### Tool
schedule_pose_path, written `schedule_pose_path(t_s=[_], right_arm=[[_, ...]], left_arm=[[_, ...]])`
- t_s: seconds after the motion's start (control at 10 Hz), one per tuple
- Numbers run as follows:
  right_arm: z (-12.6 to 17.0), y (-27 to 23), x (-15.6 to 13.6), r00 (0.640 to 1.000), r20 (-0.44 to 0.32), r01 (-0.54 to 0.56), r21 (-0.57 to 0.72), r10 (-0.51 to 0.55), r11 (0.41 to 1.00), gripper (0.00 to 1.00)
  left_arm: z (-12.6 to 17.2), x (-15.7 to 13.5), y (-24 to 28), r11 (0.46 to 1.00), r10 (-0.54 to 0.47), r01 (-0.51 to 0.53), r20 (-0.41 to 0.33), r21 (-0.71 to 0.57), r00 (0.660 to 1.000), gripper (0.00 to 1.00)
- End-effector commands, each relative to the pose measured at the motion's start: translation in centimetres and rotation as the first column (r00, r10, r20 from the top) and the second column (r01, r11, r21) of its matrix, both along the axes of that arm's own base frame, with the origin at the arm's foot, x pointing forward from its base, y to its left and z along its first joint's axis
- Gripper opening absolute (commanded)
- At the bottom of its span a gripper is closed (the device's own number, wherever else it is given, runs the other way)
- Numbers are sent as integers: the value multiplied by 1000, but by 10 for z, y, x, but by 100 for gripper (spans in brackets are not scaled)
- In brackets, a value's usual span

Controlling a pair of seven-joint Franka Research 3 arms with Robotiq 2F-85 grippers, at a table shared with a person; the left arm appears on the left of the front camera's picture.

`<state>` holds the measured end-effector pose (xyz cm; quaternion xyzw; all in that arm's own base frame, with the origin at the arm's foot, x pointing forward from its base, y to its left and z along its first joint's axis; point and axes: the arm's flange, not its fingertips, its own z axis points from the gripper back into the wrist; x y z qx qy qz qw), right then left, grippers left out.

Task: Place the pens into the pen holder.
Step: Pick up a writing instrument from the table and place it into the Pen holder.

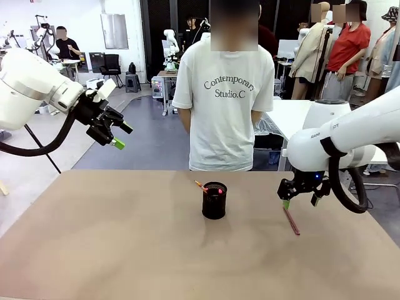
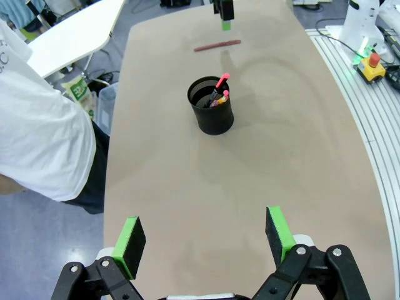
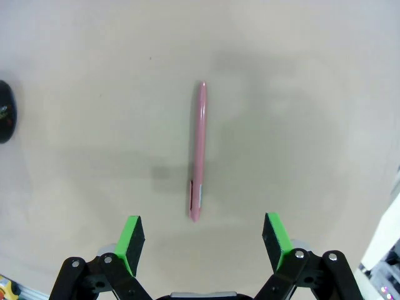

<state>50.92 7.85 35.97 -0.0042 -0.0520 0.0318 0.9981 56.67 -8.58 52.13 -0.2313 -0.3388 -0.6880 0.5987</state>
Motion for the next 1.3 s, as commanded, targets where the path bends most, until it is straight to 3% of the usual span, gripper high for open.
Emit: schedule_pose_path(t_s=[0.0,0.5,0.7,0.8,1.1,1.2], right_arm=[[-5,4,24,999,16,48,-13,-48,999,100],[-34,16,42,997,3,76,-21,-76,997,100],[-19,14,39,996,1,87,-102,-87,991,100],[-34,10,35,998,-23,56,-6,-57,998,100],[-34,9,36,998,-22,64,-29,-65,998,100],[-37,7,51,995,-41,95,-32,-96,995,100]], left_arm=[[3,1,2,1000,-7,7,-7,1,1000,100],[3,1,2,1000,-7,7,-7,1,1000,100],[3,1,2,1000,-7,7,-7,1,1000,100],[3,1,2,1000,-7,7,-7,1,1000,100],[3,1,2,1000,-7,7,-7,1,1000,100],[3,1,2,1000,-7,7,-7,1,1000,100]])
